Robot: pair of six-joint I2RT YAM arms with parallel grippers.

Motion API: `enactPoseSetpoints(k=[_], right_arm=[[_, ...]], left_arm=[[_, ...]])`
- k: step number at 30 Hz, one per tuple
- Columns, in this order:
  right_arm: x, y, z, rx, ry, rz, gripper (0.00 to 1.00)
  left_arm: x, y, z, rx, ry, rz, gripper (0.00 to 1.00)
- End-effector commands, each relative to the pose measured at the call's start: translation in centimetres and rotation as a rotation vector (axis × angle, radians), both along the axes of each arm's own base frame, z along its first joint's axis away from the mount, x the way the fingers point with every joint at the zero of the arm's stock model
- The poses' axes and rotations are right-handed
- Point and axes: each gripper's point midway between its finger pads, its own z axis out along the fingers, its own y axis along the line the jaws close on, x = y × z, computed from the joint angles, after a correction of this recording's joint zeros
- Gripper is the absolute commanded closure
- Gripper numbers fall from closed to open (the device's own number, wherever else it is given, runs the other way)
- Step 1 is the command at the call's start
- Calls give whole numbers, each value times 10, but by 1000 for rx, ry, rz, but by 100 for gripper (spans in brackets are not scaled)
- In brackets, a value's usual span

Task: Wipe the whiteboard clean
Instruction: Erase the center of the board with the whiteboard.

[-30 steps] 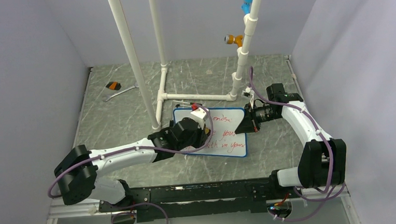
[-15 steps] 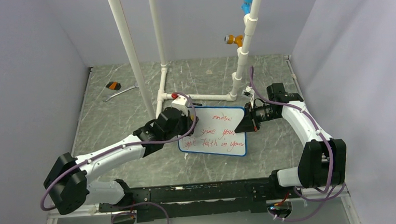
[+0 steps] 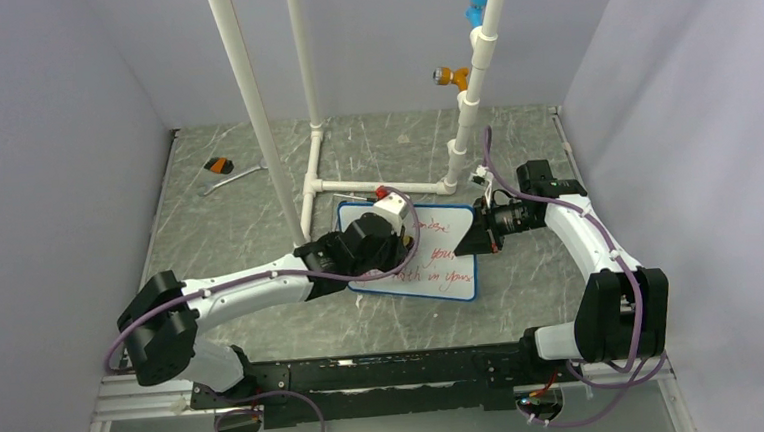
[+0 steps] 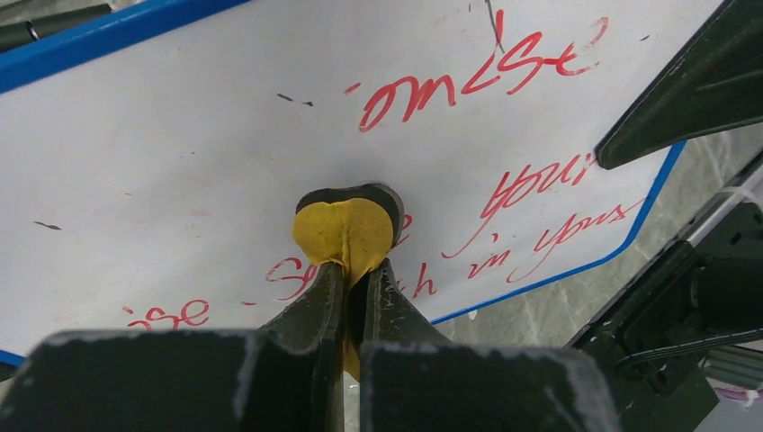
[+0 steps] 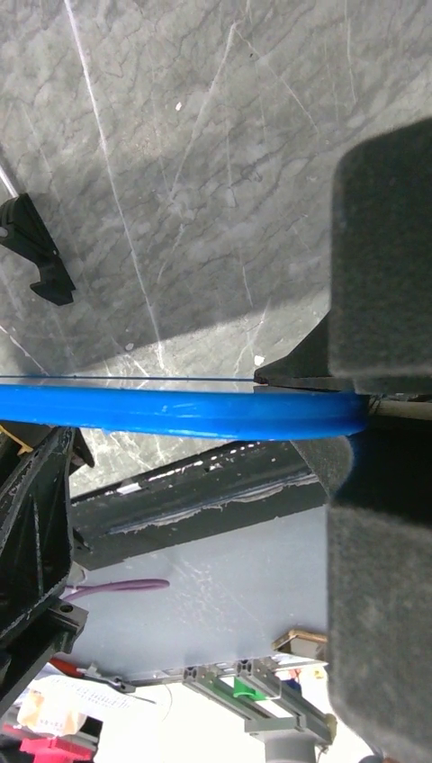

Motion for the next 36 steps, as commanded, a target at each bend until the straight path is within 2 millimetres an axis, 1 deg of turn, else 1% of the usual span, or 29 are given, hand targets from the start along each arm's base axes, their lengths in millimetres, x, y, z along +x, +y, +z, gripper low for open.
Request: enactPoseSetpoints(k=[1,4,7,9,11,14,18,21,23,27,30,36], right_arm=[[-1,5,9,8,-65,53,100],[-2,5,10,8,-67,53,100],[-2,5,10,7,-69,54,100],[-2,5,9,6,-68,54,100],[-2,5,10,7,-69,54,100],[-2,5,9,8,-65,55,100],[-2,5,8,6,-61,54,100],[-1,5,8,6,-62,53,100],[-1,5,8,6,-61,54,100],[-2,5,9,6,-64,54,100],[-2,5,10,8,-68,54,100],[-2,5,9,8,-66,54,100]], left_arm=[[25,-11,36,23,-123,22,100],[38,-6,48,74,-182,40,100],[51,2,54,80,-194,67,100],[54,4,59,69,-202,72,100],[54,0,63,57,-205,60,100],[48,-10,67,61,-216,30,100],[35,-27,66,112,-239,1,100],[33,-31,65,143,-250,3,100],[36,-27,63,162,-258,16,100],[52,-5,60,169,-247,73,100],[59,8,59,165,-238,99,100],[53,8,57,163,-221,87,100]])
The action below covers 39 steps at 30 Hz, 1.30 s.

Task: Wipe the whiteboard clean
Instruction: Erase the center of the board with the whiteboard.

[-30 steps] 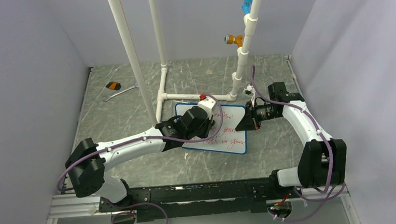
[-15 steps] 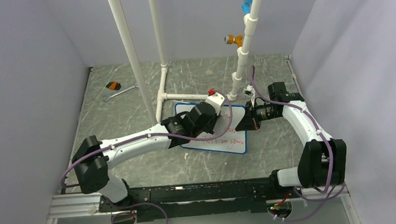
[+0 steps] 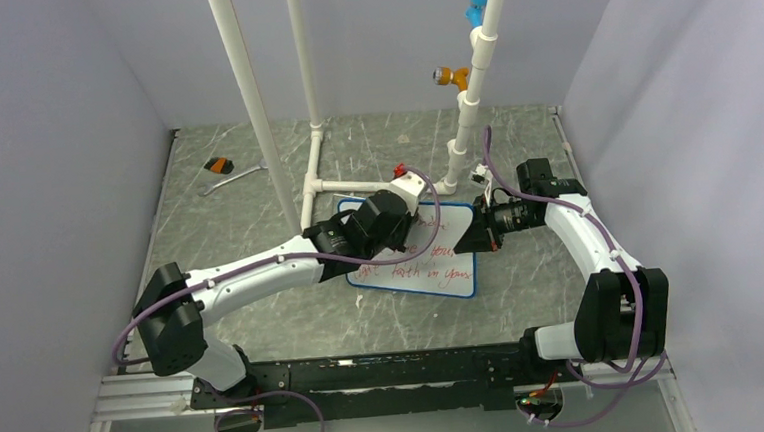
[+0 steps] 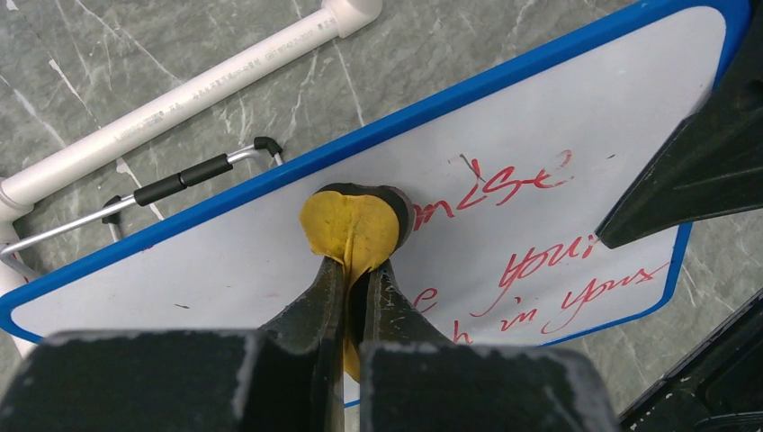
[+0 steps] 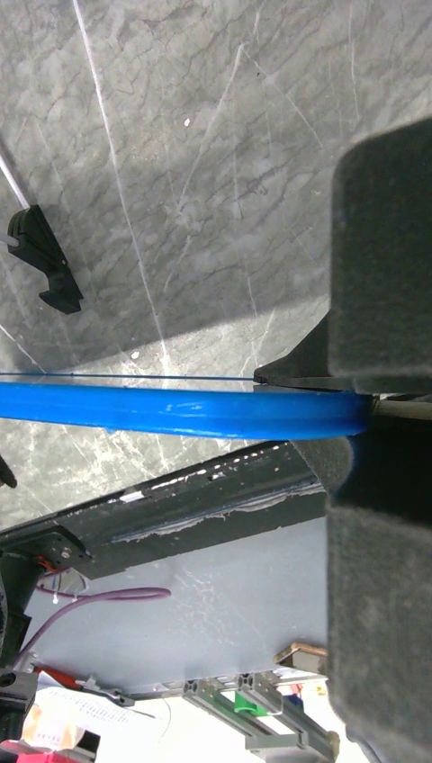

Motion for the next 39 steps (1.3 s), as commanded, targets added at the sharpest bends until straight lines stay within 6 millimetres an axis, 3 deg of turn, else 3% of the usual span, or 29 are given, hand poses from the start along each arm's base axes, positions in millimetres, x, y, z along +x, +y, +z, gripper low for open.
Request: enactPoseSetpoints(k=[1,7,11,17,22,28,31,35,39], right_arm=[[-7,6,8,10,-39,54,100],[-6,6,8,10,-34,53,100],[-6,5,8,9,-33,53,100],[-6,6,7,10,-31,54,100],[-7,6,8,11,-33,57,100],[-7,6,8,12,-37,57,100],[-7,6,8,11,-34,57,100],[-7,6,8,10,-33,55,100],[-6,5,6,9,-26,53,100]], left_arm=[[14,13,11,-21,-36,75,100],[13,19,13,-18,-45,85,100],[-4,-3,14,-26,-48,3,100],[-27,-38,-4,-17,0,-77,100],[-19,-26,-7,7,-9,-35,100],[13,23,-1,-5,-23,88,100],[19,37,2,-18,-23,116,100],[12,27,-2,-43,9,76,100],[-8,-3,-2,-64,11,-10,100]])
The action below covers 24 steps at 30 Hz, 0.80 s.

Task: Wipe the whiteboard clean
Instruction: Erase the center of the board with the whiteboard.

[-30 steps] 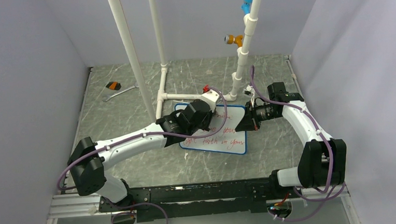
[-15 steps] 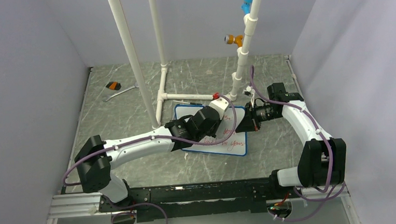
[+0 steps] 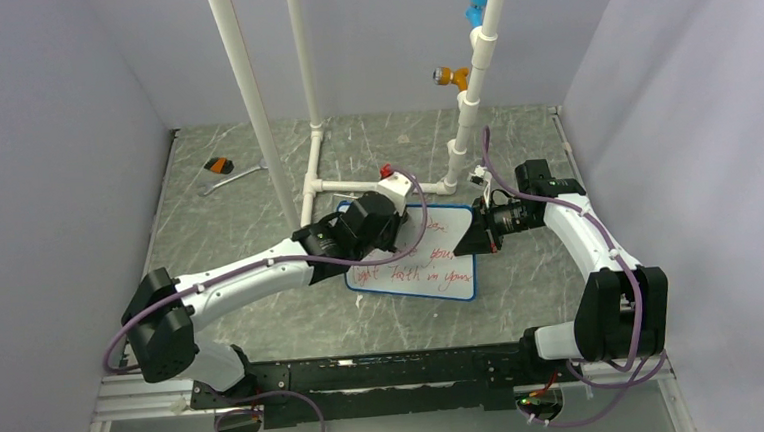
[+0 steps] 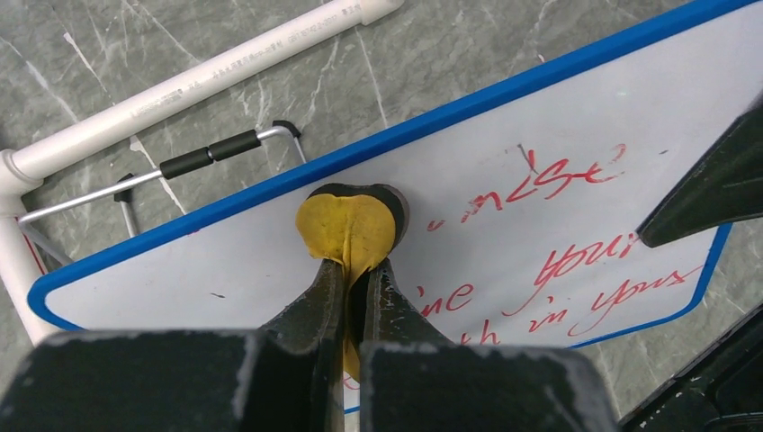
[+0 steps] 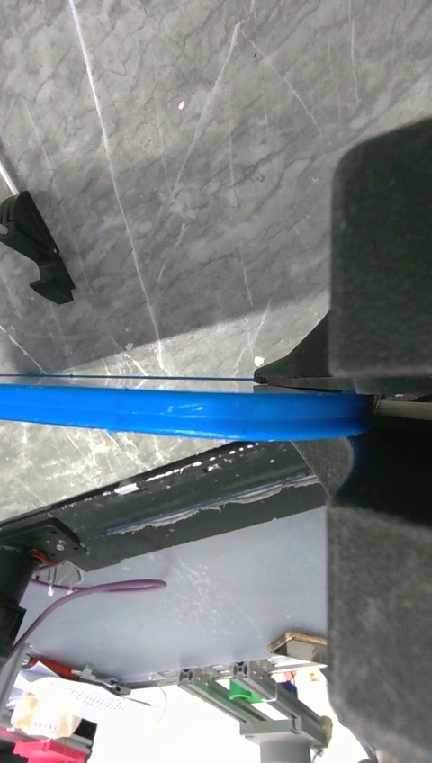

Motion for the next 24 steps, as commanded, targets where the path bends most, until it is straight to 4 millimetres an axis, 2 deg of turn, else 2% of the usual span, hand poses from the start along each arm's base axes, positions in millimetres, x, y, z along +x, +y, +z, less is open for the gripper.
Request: enactPoseSetpoints(k=[1,5,8,10,16,18,21,24], right_arm=[[-2,5,8,10,-50,47,100],[-1,4,8,11,-48,47,100],[-2,4,8,10,-51,47,100],[-2,4,9,11,-53,48,100],[-3,5,9,12,-58,50,100],[-3,4,9,12,-59,48,100],[-2,4,9,11,-61,47,100],[-2,4,9,11,-56,45,100]], left_arm=[[-16,-29,2,-41,-2,-60,100],[-36,-51,-1,-45,18,-122,100],[-42,-58,-9,-34,35,-136,100],[-38,-51,-13,-9,25,-111,100],[-5,-4,-3,-45,4,10,100],[1,6,0,-53,-1,30,100],[0,5,3,-65,5,22,100],[-8,-8,-1,-78,25,-20,100]])
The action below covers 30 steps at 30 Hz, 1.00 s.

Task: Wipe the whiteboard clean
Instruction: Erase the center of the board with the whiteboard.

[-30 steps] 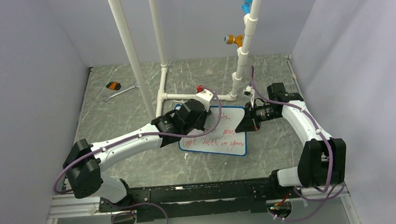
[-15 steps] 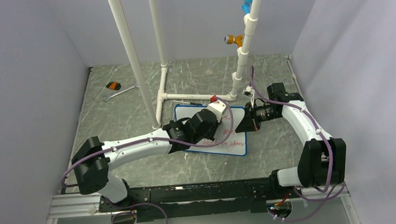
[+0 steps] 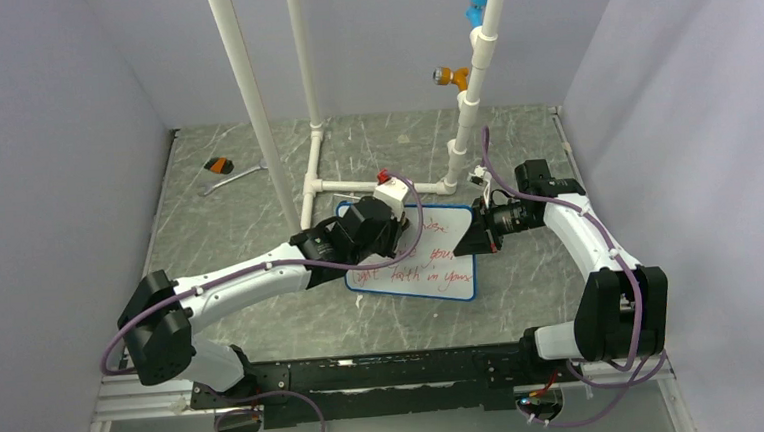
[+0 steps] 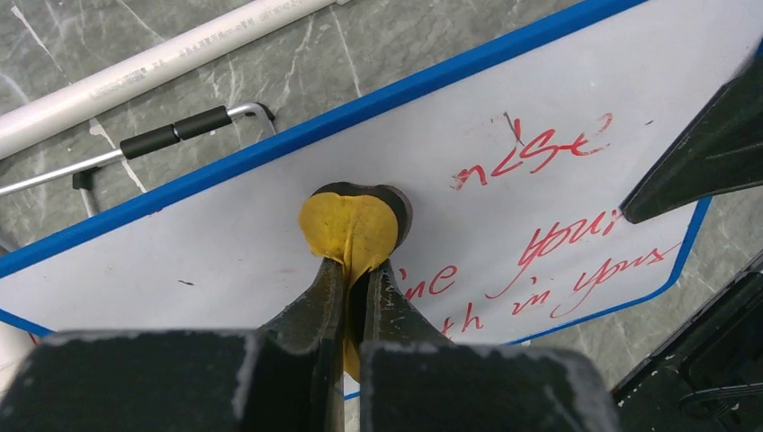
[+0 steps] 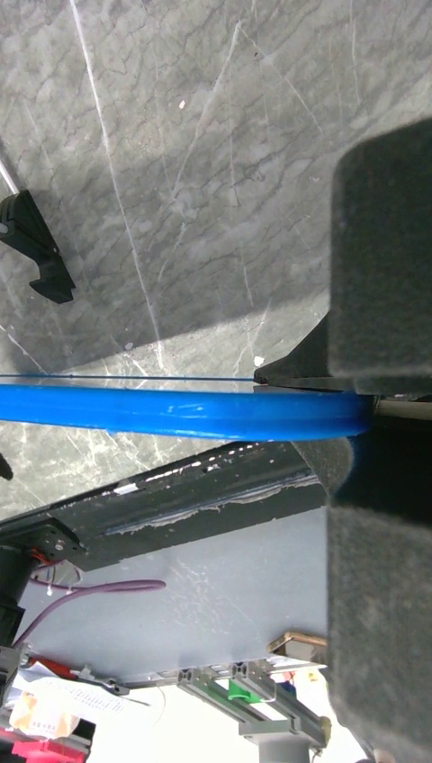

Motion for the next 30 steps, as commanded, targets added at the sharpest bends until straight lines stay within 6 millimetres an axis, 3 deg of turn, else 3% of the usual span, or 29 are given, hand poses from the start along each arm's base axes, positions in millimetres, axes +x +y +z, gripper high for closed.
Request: enactPoseSetpoints(k=[1,5,8,17,20,24,30], right_arm=[[-2,4,9,12,-52,42,100],[-1,4,8,10,-46,42,100],[-1,4,8,10,-47,43,100],[-2,4,9,11,-53,44,100],[-2,4,8,10,-50,44,100],[-1,4,8,11,-49,42,100],[-1,4,8,10,-46,43,100]], left_arm=[[-2,-13,8,-47,-9,-16,100],[-25,-44,5,-47,3,-91,100],[-31,-55,5,-48,4,-114,100],[13,-12,24,-48,-51,4,100],[20,-9,35,-61,-68,14,100],[13,-26,34,-72,-54,-42,100],[-23,-66,22,-64,-26,-148,100]])
